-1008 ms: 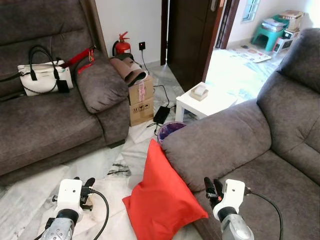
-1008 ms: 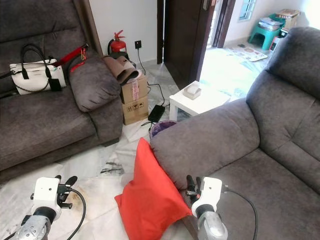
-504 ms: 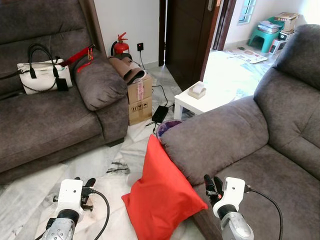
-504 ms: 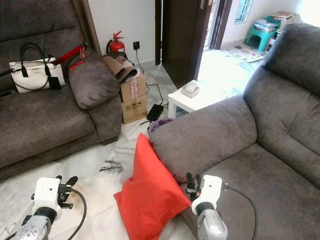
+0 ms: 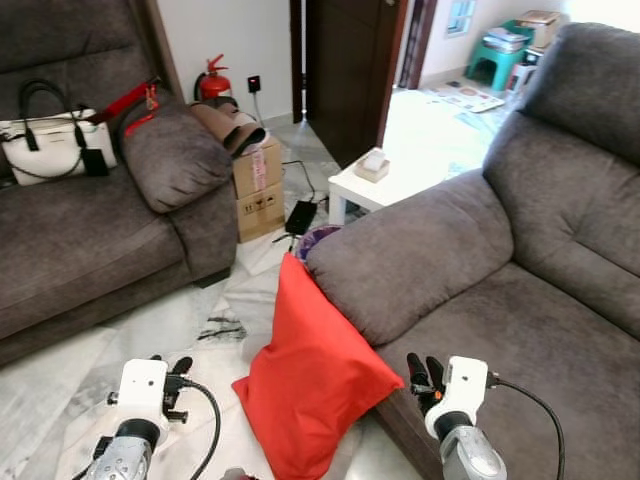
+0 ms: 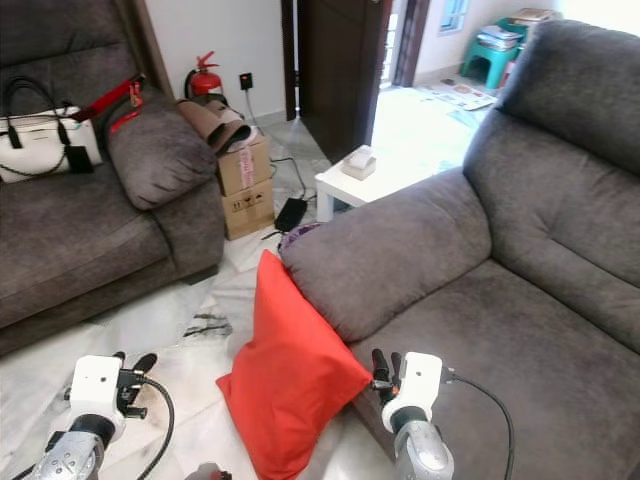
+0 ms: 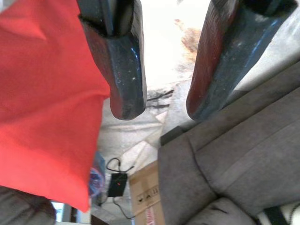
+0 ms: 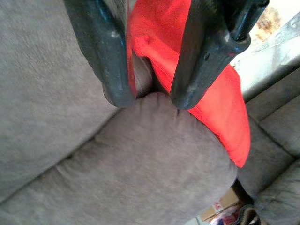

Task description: Move the pillow to the sofa from floor

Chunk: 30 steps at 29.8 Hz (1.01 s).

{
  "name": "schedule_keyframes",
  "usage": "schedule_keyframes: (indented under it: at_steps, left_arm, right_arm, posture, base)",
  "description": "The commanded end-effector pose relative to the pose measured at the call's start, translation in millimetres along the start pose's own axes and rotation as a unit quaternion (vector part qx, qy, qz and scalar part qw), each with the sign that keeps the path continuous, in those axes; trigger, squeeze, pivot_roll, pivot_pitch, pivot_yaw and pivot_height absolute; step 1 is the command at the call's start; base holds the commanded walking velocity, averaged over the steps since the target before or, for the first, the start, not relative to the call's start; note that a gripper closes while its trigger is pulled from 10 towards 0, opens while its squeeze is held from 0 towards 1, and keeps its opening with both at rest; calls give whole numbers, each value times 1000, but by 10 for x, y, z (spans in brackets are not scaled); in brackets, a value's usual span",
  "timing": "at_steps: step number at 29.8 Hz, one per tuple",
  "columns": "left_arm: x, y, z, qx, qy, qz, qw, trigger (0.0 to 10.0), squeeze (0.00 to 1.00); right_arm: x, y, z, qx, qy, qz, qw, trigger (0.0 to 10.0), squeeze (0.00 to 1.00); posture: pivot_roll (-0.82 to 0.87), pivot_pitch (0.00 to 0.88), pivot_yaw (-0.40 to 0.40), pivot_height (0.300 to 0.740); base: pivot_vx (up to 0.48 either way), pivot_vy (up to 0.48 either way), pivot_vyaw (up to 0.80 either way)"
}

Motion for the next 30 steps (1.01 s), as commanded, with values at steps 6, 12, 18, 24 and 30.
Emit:
schedule_keyframes:
  at_steps: [6,12,18,24,30]
  left_arm:
    - [-19,-23,-25,-2,6,1,1000,10000,0]
    - [-30,-15,-36,-2,8,3,1000,10000,0]
    - [-34,-29,-50,-3,12,2,1000,10000,0]
    - [-78,1,-179,-4,32,9,999,10000,0]
    - [-110,37,-244,-9,44,18,999,10000,0]
  right_arm:
    - [1,20,-22,-5,6,4,1000,10000,0]
    - [12,30,-35,-8,15,4,1000,10000,0]
    - [8,31,-24,-9,10,4,1000,10000,0]
    - [5,12,-15,-11,6,-2,1000,10000,0]
    - [5,20,-12,-8,4,0,1000,10000,0]
  posture:
    - [51,124,19,652]
    - [54,131,18,642]
    - [54,134,19,622]
    - [54,138,19,622]
    - [53,141,19,622]
  base:
    - [0,0,0]
    - [0,0,0]
    - [0,0,0]
    - [0,0,0]
    - [0,0,0]
Point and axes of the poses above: a point about 5 cm out from each wrist's last joint towards the gripper, its own x axis pointing out of the wrist towards the gripper, its own z axis along the axis of the wrist's last joint, y = z × x, the point moved 4 cm from there along x, pointing out of the wrist towards the gripper, and after that the axes turned 9 degrees about -x, right-handed, at the moved point
